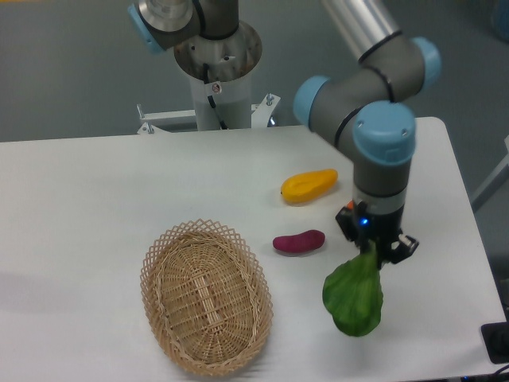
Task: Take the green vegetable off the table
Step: 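Lift the bok choy up off the table and raise it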
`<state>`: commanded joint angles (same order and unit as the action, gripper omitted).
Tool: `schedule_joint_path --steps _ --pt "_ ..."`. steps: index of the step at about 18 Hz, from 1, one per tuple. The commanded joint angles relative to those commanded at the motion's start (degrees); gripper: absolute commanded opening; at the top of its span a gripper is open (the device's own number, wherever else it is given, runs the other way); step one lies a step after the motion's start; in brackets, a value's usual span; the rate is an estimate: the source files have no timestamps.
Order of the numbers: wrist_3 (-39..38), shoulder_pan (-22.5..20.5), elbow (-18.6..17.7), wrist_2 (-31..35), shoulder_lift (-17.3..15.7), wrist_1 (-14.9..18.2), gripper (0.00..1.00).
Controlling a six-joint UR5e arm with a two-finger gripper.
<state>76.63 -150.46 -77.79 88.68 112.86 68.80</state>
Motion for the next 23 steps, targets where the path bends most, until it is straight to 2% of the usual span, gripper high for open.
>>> schedule_joint_path --steps 3,6,8,12,23 --pt "6.06 -3.33 0.18 -2.72 -2.20 1.77 0.36" --pt "10.19 -6.67 0.27 -5.27 -4.13 4.93 0.36" --pt "13.36 -7.91 0.27 -5.45 -4.31 6.51 0.36" --pt "14.69 -8.88 0.18 -5.45 -5.54 6.69 0.36" --pt "14.60 -8.79 0.27 -5.63 -5.54 6.52 0.36"
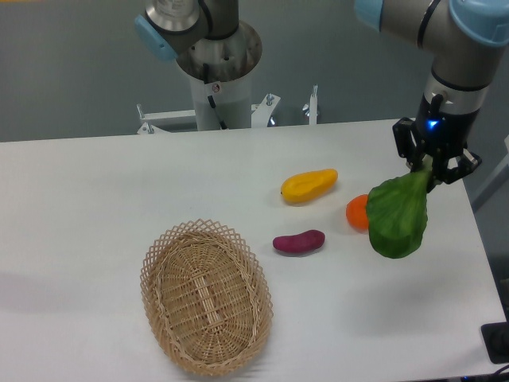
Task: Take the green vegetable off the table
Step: 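Lift the bok choy up off the table and raise it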
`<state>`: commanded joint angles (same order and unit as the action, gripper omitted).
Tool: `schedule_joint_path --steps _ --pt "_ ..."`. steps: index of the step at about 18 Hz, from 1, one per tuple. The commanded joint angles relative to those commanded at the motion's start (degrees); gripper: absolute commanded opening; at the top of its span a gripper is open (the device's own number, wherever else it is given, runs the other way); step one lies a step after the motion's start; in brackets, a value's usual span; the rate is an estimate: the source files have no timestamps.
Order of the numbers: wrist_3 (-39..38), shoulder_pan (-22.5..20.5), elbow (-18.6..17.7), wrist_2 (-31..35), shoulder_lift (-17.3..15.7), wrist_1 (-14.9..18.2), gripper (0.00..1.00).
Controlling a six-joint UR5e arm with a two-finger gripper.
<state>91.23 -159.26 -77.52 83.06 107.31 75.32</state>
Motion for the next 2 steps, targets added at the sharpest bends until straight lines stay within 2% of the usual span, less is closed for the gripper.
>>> schedule_joint_path --steps 2 --pt "0.00 0.00 0.00 0.00 0.00 0.00 0.36"
